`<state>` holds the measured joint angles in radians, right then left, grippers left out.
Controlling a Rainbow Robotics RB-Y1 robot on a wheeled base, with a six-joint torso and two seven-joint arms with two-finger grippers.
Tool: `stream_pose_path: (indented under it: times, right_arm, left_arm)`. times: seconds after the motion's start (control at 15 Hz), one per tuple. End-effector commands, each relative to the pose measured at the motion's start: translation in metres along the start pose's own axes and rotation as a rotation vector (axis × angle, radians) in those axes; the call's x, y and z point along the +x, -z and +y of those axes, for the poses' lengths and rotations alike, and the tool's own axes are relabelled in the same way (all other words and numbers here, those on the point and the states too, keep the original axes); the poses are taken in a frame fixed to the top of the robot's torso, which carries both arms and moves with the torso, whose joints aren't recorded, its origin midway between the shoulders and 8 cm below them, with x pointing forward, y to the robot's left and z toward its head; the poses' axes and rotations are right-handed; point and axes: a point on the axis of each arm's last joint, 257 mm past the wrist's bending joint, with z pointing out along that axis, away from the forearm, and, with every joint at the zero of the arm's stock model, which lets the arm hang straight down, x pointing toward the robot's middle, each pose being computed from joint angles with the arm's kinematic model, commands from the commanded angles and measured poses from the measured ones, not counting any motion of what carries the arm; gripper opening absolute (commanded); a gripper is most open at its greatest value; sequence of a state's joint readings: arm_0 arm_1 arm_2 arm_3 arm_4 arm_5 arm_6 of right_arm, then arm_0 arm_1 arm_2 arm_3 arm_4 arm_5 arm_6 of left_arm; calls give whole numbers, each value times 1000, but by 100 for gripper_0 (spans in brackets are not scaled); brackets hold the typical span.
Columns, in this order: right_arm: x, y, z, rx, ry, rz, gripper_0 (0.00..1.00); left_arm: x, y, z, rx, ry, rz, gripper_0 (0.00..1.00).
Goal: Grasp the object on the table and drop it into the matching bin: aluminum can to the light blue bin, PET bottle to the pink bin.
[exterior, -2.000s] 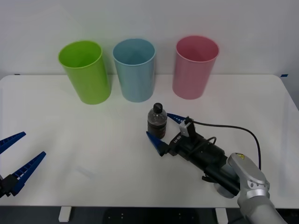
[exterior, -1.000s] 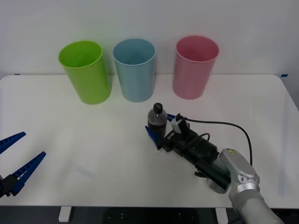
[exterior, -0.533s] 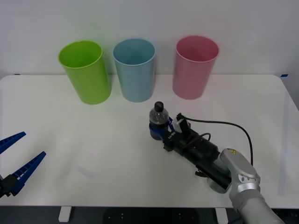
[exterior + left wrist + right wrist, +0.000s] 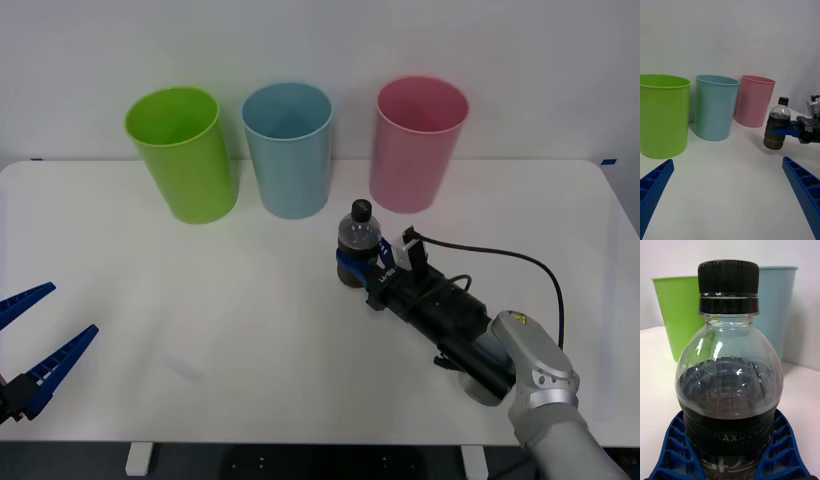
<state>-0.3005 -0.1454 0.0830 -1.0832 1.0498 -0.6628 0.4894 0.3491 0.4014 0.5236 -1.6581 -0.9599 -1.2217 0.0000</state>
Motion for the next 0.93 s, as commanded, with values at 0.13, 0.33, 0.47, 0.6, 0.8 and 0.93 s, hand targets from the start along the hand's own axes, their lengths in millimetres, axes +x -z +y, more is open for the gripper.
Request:
stream_pose_path:
  times: [0.13, 0.33, 0.47, 0.6, 0.8, 0.93]
  right_arm:
    - [-23, 13, -20, 38, -40, -24, 0]
    - [-47, 21, -28, 45, -83, -57, 0]
    - [-60, 24, -34, 45, -111, -75, 0]
    - [-73, 27, -40, 44, -129, -91, 0]
    - [-97, 34, -51, 40, -158, -116, 0]
    - [-121, 39, -58, 30, -180, -144, 0]
  left_arm:
    - [0, 0, 0, 0, 0, 0, 100]
    - [0, 0, 0, 0, 0, 0, 100]
    - [0, 0, 0, 0, 0, 0, 100]
    - [0, 0, 0, 0, 0, 0, 100]
    - [0, 0, 0, 0, 0, 0, 100]
    - [0, 0, 0, 0, 0, 0, 100]
